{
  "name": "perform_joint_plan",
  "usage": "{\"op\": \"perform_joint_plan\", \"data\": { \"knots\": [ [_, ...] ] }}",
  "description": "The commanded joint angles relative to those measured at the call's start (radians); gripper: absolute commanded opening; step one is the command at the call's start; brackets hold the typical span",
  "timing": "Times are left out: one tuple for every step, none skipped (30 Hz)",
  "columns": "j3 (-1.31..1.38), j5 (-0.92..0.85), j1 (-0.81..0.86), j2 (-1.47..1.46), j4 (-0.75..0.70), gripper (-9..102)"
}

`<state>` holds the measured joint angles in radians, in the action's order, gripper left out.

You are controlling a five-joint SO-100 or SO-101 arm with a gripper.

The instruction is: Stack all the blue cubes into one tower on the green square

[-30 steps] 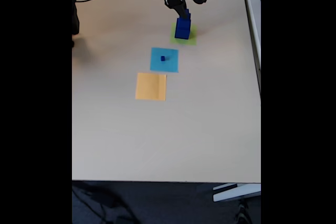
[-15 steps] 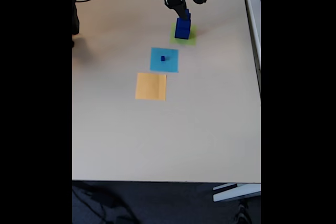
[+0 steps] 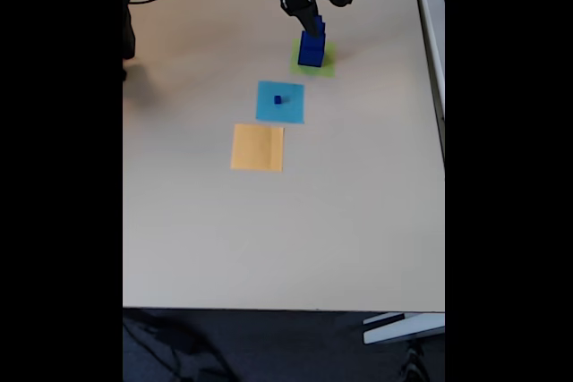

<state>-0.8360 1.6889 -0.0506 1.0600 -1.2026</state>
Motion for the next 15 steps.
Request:
{"op": "perform_joint_plan", "data": {
  "knots": [
    [0.063, -0.017, 0.002, 0.038, 0.038, 22],
    [0.063, -0.021, 0.002, 0.041, 0.049, 22],
    [0.064, -0.029, 0.002, 0.043, 0.061, 22],
    [0.069, -0.035, 0.000, 0.044, 0.075, 22],
    [0.071, -0.044, 0.000, 0.048, 0.094, 22],
    [0.078, -0.054, 0.000, 0.048, 0.109, 22],
    [0.091, -0.066, 0.000, 0.048, 0.121, 22],
    [0.103, -0.078, 0.000, 0.048, 0.132, 22],
    [0.117, -0.091, 0.000, 0.048, 0.143, 22],
    [0.124, -0.114, 0.000, 0.048, 0.166, 22],
    [0.138, -0.144, 0.000, 0.048, 0.189, 22],
    [0.150, -0.170, 0.002, 0.048, 0.210, 22],
    [0.160, -0.192, 0.005, 0.049, 0.225, 22],
    [0.173, -0.212, 0.009, 0.049, 0.232, 22],
    [0.181, -0.235, 0.014, 0.049, 0.242, 22]
  ]
}}
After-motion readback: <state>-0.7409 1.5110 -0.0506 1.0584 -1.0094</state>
